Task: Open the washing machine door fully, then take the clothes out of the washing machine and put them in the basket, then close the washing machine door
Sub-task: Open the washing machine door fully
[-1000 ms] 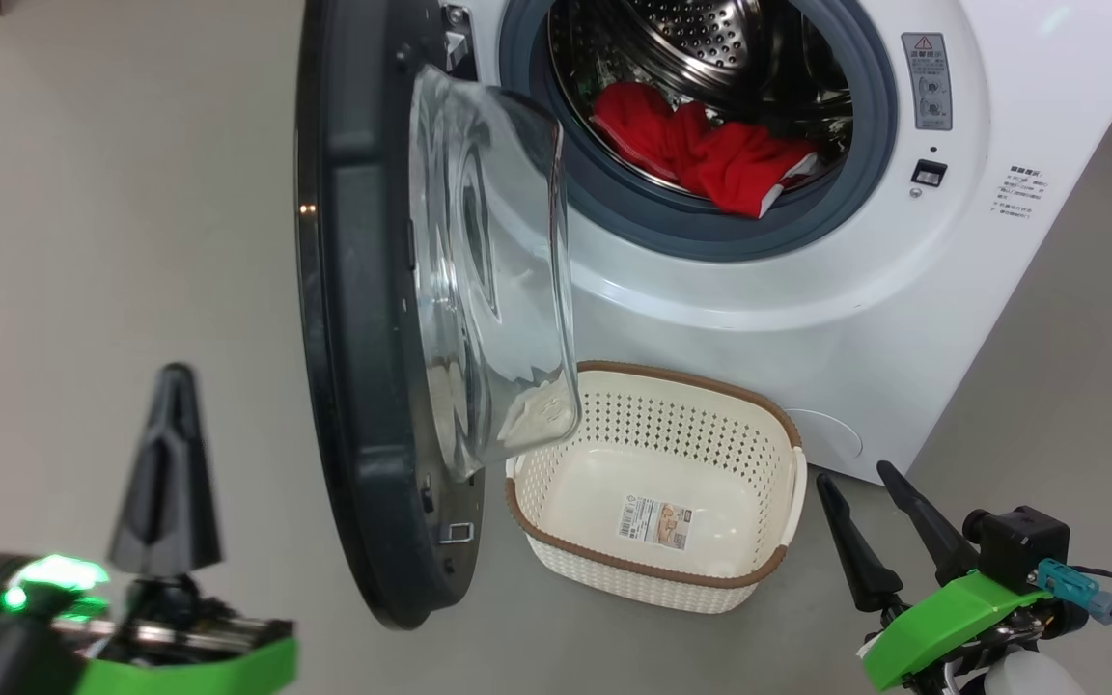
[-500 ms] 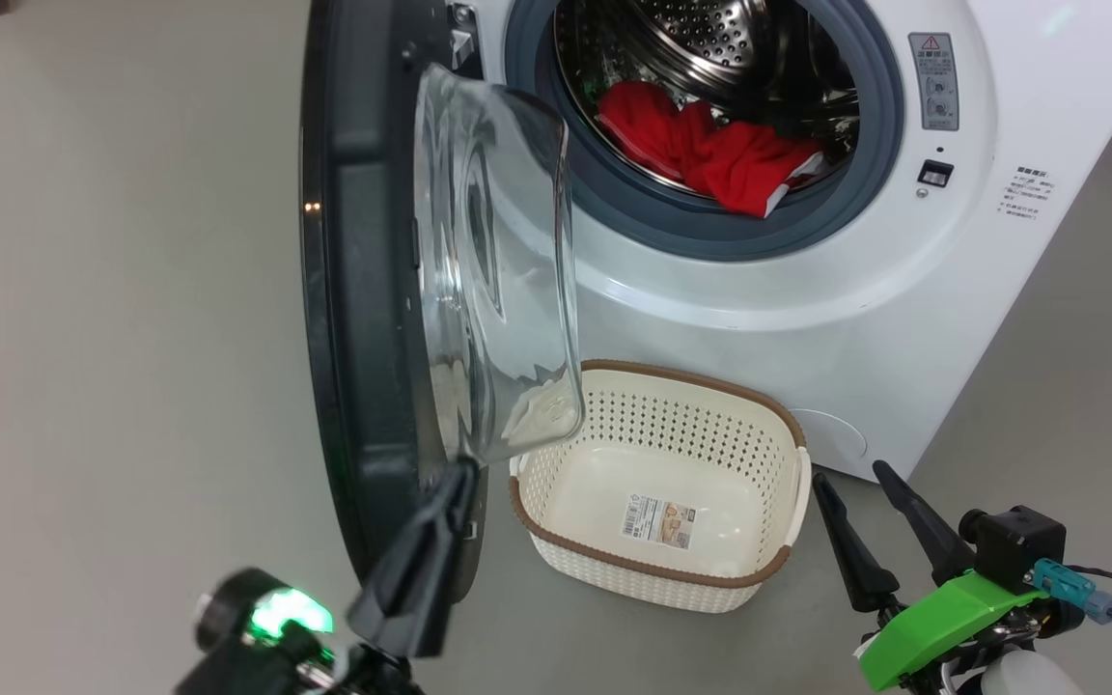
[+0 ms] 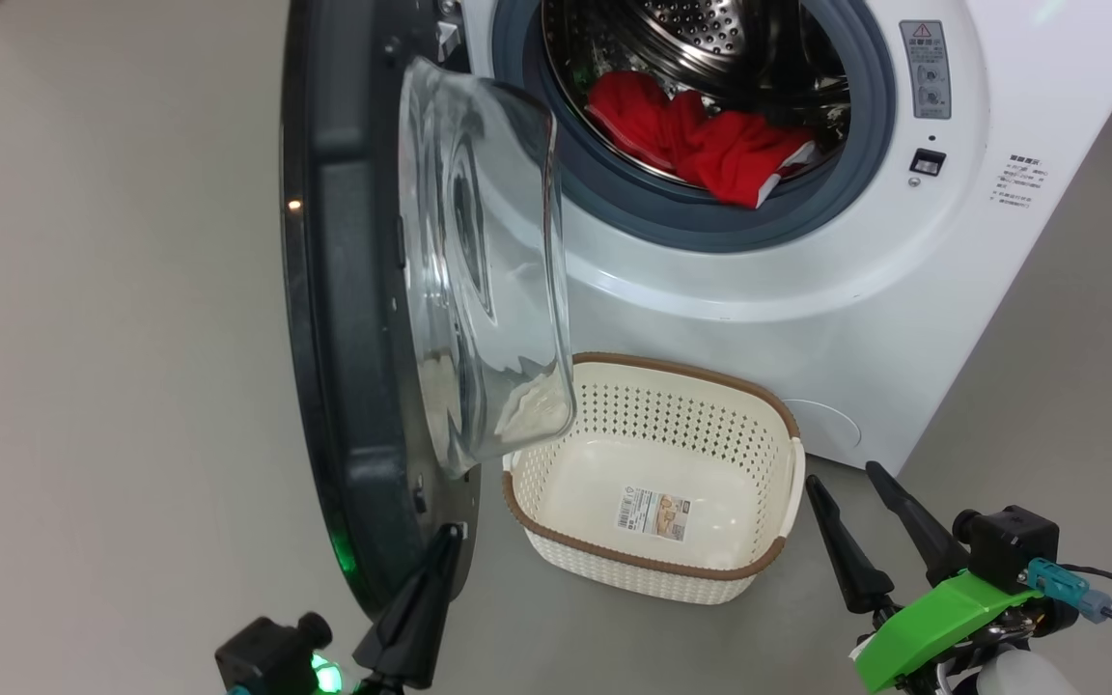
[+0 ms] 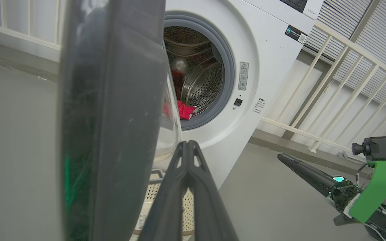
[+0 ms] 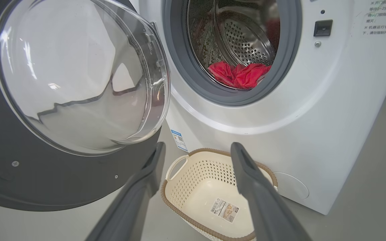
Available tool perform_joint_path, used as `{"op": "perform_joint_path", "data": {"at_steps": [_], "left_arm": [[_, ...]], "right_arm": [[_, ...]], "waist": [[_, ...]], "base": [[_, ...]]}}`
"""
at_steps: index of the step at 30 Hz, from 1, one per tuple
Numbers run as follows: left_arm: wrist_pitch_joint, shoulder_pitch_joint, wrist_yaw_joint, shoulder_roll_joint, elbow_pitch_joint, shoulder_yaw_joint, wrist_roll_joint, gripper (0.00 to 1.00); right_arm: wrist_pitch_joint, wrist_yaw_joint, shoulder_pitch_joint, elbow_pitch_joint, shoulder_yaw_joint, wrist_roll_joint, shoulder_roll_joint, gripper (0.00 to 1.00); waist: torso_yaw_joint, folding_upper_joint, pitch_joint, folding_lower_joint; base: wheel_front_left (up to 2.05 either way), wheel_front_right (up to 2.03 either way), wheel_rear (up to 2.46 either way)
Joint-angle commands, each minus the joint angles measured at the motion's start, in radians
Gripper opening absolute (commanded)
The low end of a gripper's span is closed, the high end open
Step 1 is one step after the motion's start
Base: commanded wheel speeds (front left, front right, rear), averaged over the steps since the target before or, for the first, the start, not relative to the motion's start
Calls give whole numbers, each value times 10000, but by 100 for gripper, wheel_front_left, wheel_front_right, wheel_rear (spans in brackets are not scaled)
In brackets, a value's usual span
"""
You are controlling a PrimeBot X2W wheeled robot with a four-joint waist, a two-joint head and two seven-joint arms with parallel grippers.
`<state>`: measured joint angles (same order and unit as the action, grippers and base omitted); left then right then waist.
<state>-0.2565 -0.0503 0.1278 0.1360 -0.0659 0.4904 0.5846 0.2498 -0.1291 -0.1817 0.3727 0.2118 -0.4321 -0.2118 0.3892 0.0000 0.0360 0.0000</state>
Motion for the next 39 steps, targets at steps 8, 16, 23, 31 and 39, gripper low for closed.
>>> {"op": "perform_joint_path", "data": {"at_steps": [8, 16, 23, 31, 39], "left_arm": [[-52, -716, 29, 30, -449, -514, 202, 0], [-52, -603, 29, -4, -624, -1122, 104, 0], [-52, -515, 29, 23, -773, -2234, -66, 0], [-53, -696, 29, 125, -1166, -3300, -243, 0], [-53, -1179, 29, 385, -1786, -4274, -359, 0]], "right_arm": [[120, -16, -329, -236, 95, 42, -98, 100], [120, -16, -345, -340, 123, 88, -63, 100], [120, -16, -432, -430, 195, 128, -73, 100], [120, -16, -578, -427, 300, 172, -109, 100], [120, -16, -779, -427, 317, 236, -202, 100]], "waist": [[-61, 0, 77, 0], [23, 0, 163, 0], [158, 0, 302, 0], [270, 0, 542, 0], [288, 0, 846, 0]], "base": [[0, 0, 0], [0, 0, 0], [0, 0, 0], [0, 0, 0], [0, 0, 0]]}}
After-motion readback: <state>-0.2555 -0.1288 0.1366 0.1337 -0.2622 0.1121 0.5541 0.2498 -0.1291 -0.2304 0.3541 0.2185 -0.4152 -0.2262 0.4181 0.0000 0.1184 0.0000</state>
